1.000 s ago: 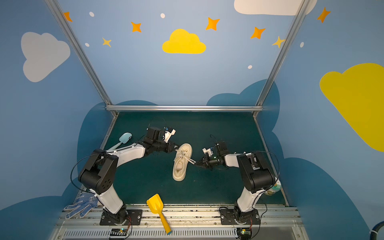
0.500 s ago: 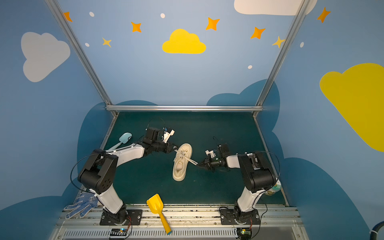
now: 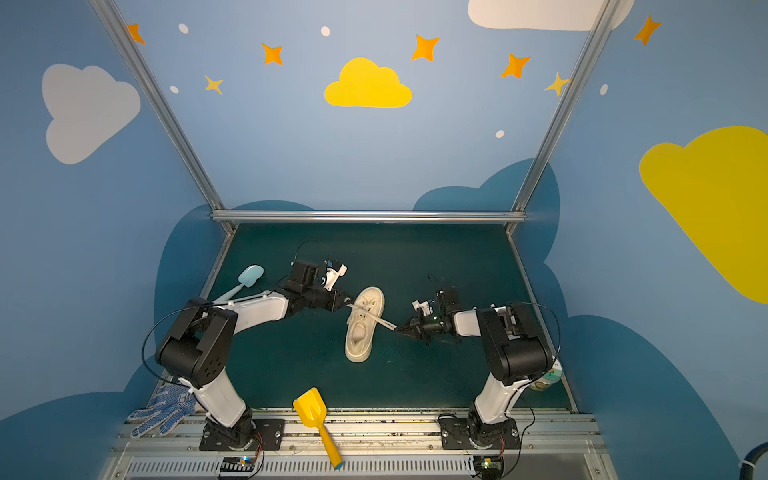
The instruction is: Tie the shoes
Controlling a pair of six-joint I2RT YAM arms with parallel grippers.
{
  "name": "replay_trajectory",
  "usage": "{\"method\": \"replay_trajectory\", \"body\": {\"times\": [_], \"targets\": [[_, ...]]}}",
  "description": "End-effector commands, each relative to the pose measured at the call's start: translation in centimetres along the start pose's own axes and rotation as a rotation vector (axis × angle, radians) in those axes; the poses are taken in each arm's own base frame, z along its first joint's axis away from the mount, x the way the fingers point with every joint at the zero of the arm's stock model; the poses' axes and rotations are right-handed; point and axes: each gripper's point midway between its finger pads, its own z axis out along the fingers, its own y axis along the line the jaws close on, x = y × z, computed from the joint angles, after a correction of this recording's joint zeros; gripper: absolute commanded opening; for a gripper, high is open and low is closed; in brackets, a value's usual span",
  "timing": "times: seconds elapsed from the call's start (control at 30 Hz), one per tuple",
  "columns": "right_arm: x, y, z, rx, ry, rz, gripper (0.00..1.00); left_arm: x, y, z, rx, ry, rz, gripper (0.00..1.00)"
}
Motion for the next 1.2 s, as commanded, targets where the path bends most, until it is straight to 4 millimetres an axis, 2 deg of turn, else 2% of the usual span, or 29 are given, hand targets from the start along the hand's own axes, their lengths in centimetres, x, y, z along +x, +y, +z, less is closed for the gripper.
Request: {"method": "replay_trajectory", "body": {"times": [0.0,0.57,0.77,1.17], "targets": [[0.4,-3.2,-0.3,0.081,-0.021,0.116,0.00,-1.7,2.8,-1.4,-0.108,-0.070,0.001,0.03],[0.2,-3.9,-0.4,0.086,-0.028,0.134,0.00,-1.2,3.0,-1.3,-0.099,-0.071,-0.026,0.03],[0.0,-3.0,-0.3,0.060,-0.014,0.113,0.00,-1.1,2.8,-1.4,-0.089,-0.067,-0.027,0.03],[-0.4,-3.8,-0.1,0.076,-0.014,0.125,0.00,0.2,3.6,-1.3,-0.104,-0.060,-0.055,0.03]]}}
